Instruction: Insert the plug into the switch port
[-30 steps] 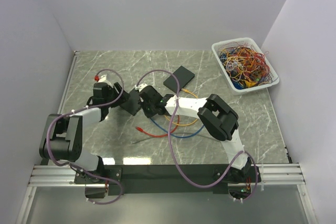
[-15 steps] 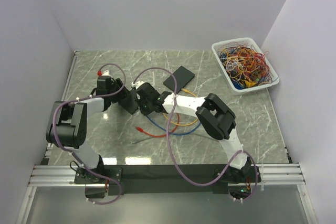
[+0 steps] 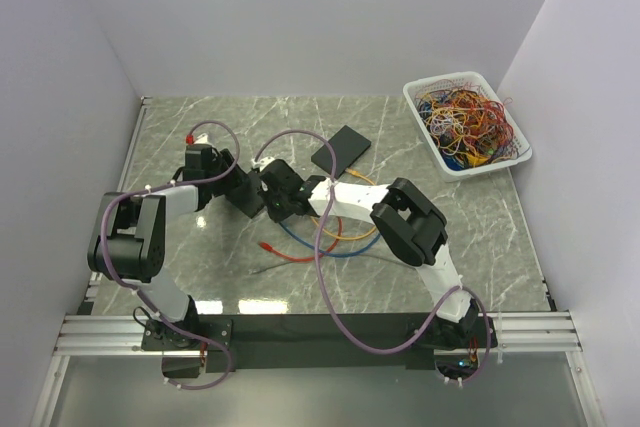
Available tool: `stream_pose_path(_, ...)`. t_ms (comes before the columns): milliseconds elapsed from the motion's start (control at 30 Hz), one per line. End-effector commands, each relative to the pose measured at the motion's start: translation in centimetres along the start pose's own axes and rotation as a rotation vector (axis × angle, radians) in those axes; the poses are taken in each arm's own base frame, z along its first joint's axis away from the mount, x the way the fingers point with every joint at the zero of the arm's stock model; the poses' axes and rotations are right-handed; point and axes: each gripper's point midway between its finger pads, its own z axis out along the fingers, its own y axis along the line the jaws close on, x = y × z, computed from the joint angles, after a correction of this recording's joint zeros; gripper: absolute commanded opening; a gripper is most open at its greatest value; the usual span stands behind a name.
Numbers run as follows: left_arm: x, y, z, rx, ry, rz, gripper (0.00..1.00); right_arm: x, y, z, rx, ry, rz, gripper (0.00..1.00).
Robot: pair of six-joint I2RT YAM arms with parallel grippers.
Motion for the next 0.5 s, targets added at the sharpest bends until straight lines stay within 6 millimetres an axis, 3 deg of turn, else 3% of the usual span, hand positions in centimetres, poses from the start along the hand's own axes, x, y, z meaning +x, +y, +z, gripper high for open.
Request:
stream_pose_path(0,-0.7,-0.9,0.3,0.023,0.001,0.014,0.59,-2.5,1.2,-0.9,-0.025,-0.055,0.002,0.0)
stream_pose_path(467,-0.5,-0.6,0.5,0.011,0.012,0.011,0.58,-3.3,2.9,-0.8,-0.045,-0.061,-0.007,0.0)
